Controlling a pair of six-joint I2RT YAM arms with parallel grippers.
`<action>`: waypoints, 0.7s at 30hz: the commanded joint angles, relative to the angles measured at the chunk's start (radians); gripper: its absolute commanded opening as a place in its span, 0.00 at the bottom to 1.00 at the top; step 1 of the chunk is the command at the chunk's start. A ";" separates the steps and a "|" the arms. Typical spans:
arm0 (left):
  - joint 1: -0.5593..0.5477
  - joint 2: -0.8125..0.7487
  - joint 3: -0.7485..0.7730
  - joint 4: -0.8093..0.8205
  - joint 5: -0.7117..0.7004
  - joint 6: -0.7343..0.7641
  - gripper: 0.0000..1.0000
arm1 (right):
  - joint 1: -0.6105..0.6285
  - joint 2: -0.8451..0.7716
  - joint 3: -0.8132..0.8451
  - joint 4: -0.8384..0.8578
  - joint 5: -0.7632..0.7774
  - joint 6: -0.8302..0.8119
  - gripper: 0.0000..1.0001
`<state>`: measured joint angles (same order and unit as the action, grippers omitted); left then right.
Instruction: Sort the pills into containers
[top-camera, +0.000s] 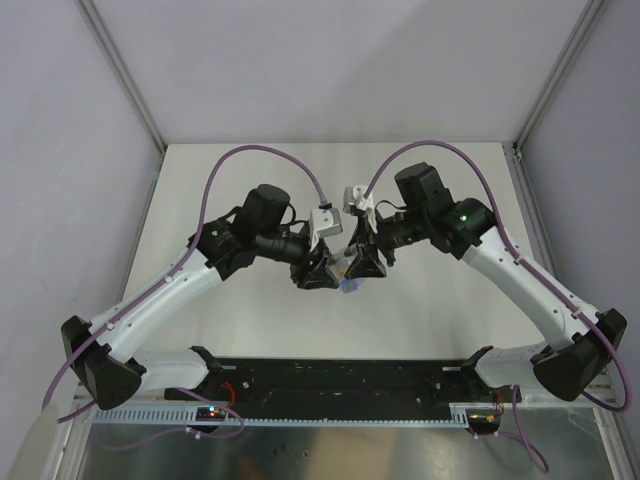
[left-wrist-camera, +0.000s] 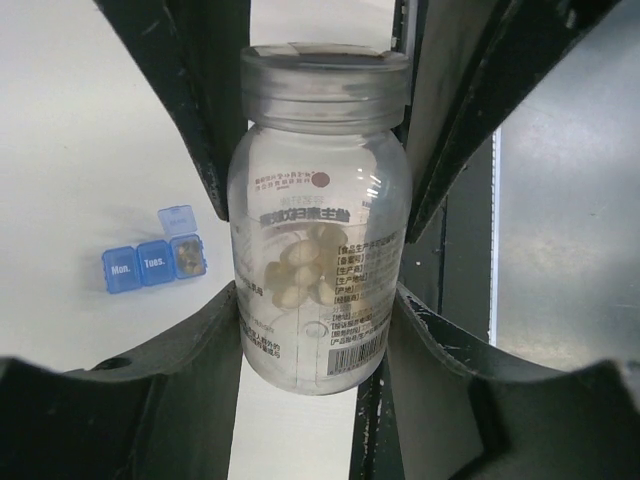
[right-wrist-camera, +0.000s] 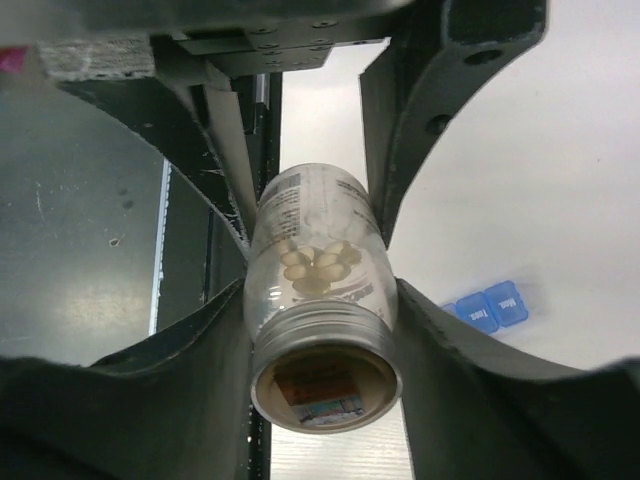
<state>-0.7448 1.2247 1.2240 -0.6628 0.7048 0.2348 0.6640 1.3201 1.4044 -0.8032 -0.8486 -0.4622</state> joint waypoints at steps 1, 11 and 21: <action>0.008 -0.028 -0.008 0.036 0.028 -0.019 0.00 | 0.001 0.005 -0.001 0.027 -0.014 0.005 0.47; 0.013 -0.045 -0.014 0.042 -0.042 -0.015 0.57 | -0.051 -0.005 -0.001 0.002 -0.021 0.009 0.01; 0.043 -0.086 -0.024 0.048 -0.163 -0.001 0.99 | -0.129 0.022 0.010 -0.074 0.099 -0.007 0.00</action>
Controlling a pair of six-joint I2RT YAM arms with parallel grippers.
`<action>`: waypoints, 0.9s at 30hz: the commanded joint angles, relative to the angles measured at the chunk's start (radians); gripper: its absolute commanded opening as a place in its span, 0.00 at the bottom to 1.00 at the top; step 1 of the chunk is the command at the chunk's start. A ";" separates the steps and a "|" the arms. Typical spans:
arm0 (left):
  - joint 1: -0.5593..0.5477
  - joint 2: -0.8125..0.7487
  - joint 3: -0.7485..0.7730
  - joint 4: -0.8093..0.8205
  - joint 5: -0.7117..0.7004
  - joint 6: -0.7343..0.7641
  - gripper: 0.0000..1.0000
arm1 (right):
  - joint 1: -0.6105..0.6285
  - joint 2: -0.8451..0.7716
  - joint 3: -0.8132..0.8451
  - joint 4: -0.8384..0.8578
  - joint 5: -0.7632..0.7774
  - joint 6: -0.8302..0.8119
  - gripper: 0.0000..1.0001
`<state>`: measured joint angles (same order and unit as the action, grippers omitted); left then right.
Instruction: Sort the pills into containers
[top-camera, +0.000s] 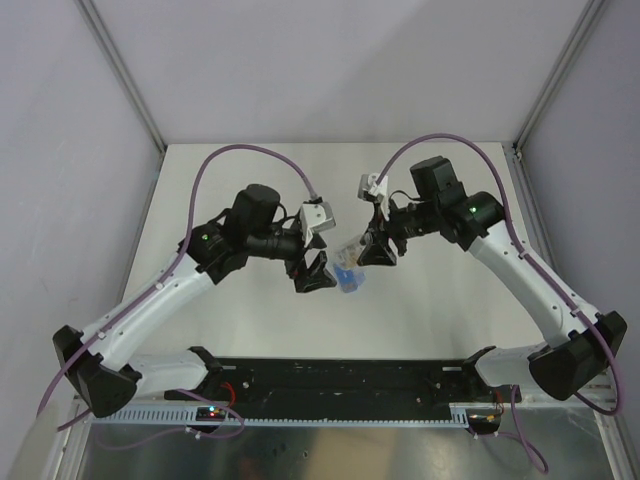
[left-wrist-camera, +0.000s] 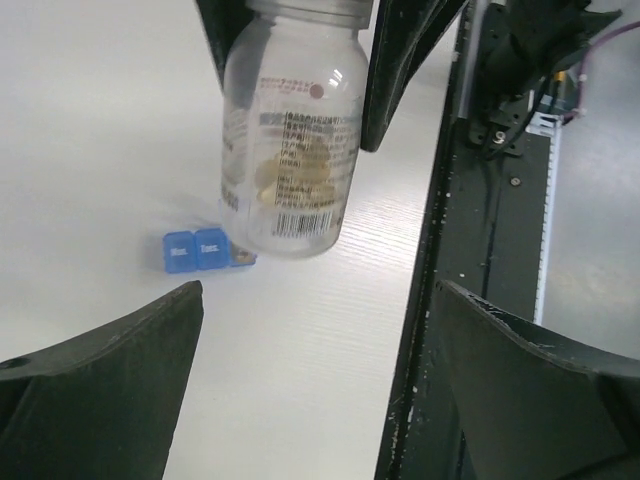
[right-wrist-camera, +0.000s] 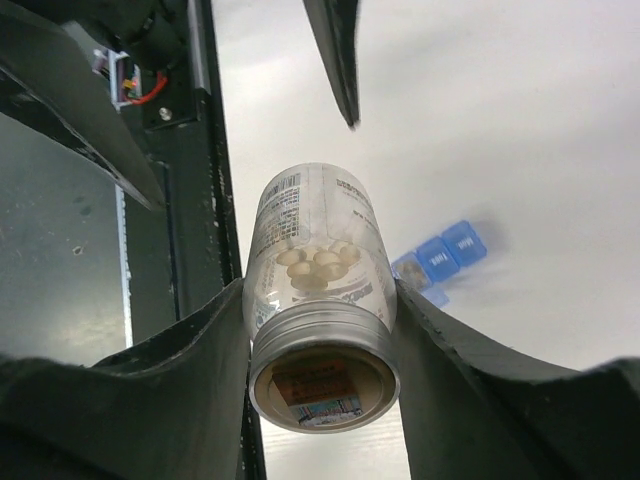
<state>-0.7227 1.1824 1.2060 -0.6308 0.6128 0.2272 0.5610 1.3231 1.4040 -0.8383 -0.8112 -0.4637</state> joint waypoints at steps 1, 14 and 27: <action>0.023 -0.047 -0.006 0.016 -0.096 0.011 0.99 | -0.034 0.025 0.010 -0.042 0.085 -0.007 0.00; 0.040 -0.124 -0.090 0.018 -0.318 0.042 1.00 | -0.197 0.324 0.153 -0.099 0.575 0.070 0.00; 0.041 -0.203 -0.158 0.019 -0.354 0.057 1.00 | -0.259 0.622 0.220 -0.011 0.756 0.112 0.01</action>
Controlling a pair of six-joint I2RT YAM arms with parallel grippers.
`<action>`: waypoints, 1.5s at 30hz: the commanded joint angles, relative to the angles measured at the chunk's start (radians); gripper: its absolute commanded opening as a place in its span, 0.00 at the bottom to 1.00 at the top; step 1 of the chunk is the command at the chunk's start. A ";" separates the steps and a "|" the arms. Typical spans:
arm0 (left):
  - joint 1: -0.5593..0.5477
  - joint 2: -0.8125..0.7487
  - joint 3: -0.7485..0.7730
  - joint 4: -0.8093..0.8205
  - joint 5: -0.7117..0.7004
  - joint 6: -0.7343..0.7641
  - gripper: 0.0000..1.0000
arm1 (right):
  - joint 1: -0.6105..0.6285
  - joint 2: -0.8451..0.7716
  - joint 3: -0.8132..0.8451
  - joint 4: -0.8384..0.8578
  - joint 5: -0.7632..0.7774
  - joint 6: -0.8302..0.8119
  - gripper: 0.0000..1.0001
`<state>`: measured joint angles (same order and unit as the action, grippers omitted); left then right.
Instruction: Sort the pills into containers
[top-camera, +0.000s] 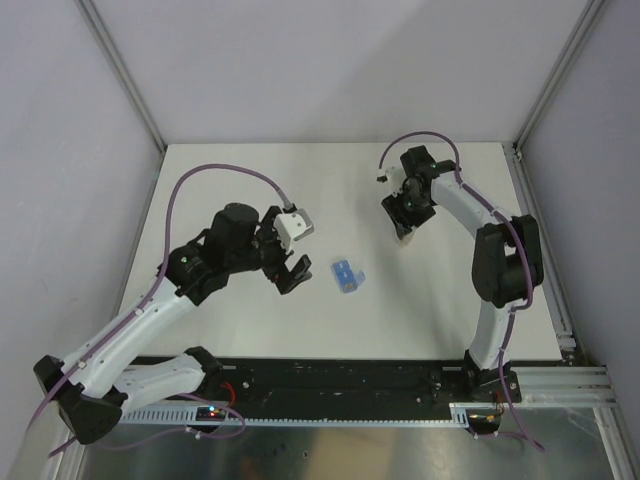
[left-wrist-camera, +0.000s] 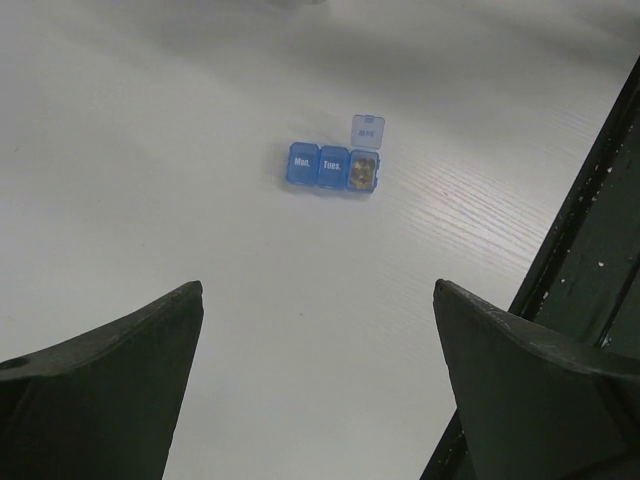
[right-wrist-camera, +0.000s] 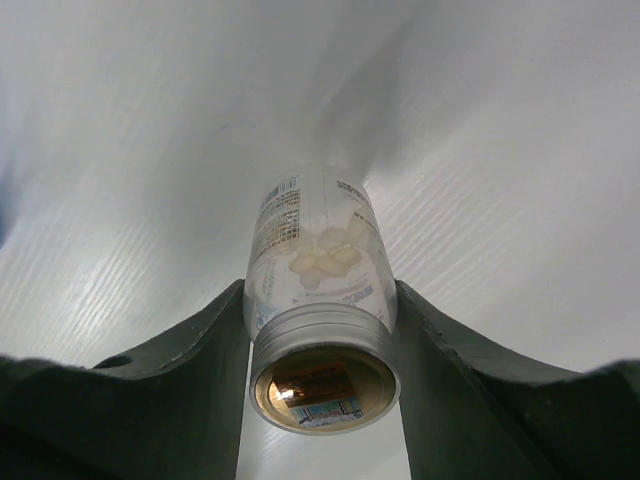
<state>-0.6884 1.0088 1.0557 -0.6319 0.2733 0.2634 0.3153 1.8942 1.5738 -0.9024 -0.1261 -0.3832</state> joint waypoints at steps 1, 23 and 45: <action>0.006 -0.032 -0.009 0.020 -0.015 0.020 1.00 | -0.018 0.067 0.051 0.063 0.077 0.035 0.02; 0.007 -0.055 -0.025 0.021 -0.024 0.019 1.00 | -0.047 0.018 -0.005 0.144 0.055 0.069 0.92; 0.058 -0.096 -0.080 0.074 -0.155 0.068 1.00 | 0.180 -0.354 -0.004 0.170 0.300 0.082 0.99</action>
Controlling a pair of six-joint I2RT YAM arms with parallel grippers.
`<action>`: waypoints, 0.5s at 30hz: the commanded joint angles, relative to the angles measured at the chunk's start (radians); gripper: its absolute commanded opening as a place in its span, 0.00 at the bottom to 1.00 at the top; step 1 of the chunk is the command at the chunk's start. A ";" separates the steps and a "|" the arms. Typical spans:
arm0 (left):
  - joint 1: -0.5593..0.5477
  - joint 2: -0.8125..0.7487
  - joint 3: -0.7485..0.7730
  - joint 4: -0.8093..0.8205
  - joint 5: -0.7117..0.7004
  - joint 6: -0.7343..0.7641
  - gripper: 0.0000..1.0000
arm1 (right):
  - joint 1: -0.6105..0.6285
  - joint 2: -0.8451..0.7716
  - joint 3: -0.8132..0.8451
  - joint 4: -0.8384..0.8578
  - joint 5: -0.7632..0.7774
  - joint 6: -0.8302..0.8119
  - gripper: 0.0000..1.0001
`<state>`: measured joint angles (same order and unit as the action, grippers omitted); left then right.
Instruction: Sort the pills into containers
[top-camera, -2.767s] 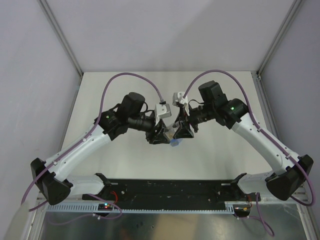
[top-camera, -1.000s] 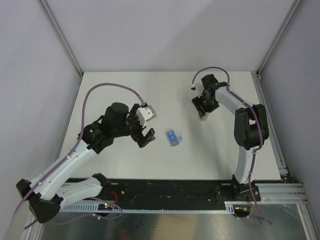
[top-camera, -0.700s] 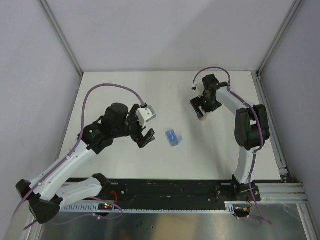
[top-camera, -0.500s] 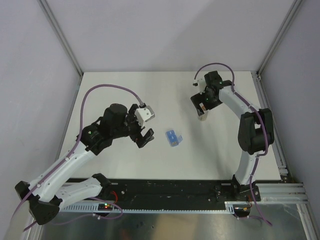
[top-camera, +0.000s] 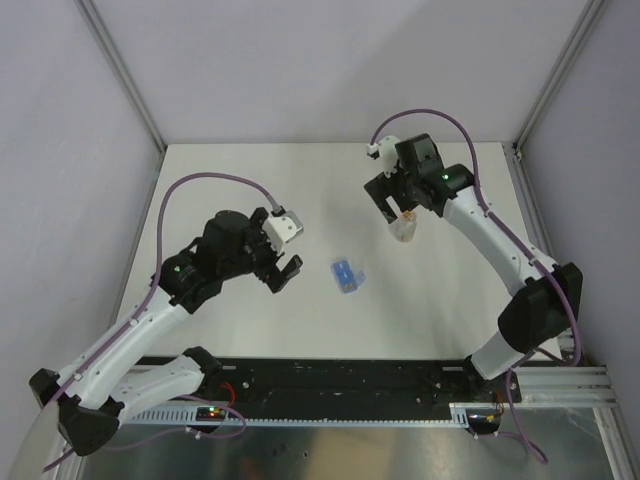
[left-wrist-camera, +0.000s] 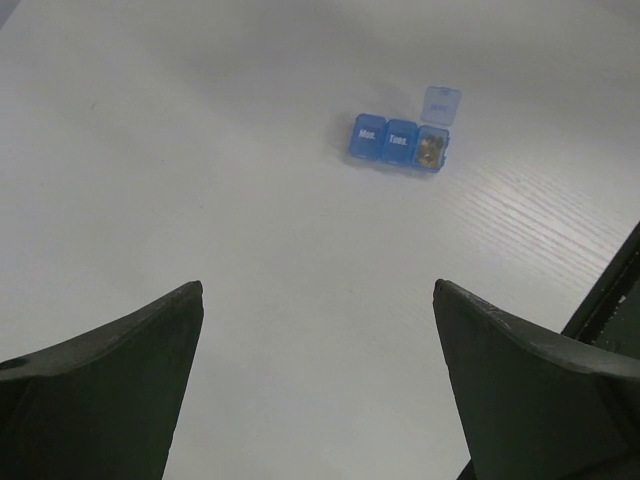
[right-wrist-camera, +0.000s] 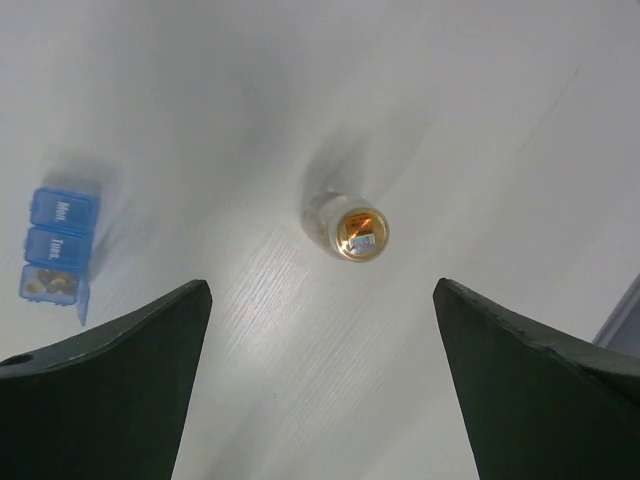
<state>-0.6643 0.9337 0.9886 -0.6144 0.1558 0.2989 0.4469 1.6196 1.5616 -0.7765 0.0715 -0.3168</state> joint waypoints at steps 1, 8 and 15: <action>0.042 -0.021 -0.018 0.064 -0.035 0.035 1.00 | 0.061 -0.092 -0.010 0.050 0.111 0.006 1.00; 0.109 0.000 -0.061 0.144 0.034 0.067 1.00 | 0.094 -0.160 -0.106 0.046 -0.075 0.038 1.00; 0.151 0.095 -0.070 0.215 0.121 0.089 1.00 | 0.095 -0.175 -0.176 0.059 -0.282 0.063 0.99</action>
<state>-0.5327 0.9699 0.9165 -0.4828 0.2058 0.3531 0.5381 1.4815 1.4193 -0.7422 -0.0650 -0.2741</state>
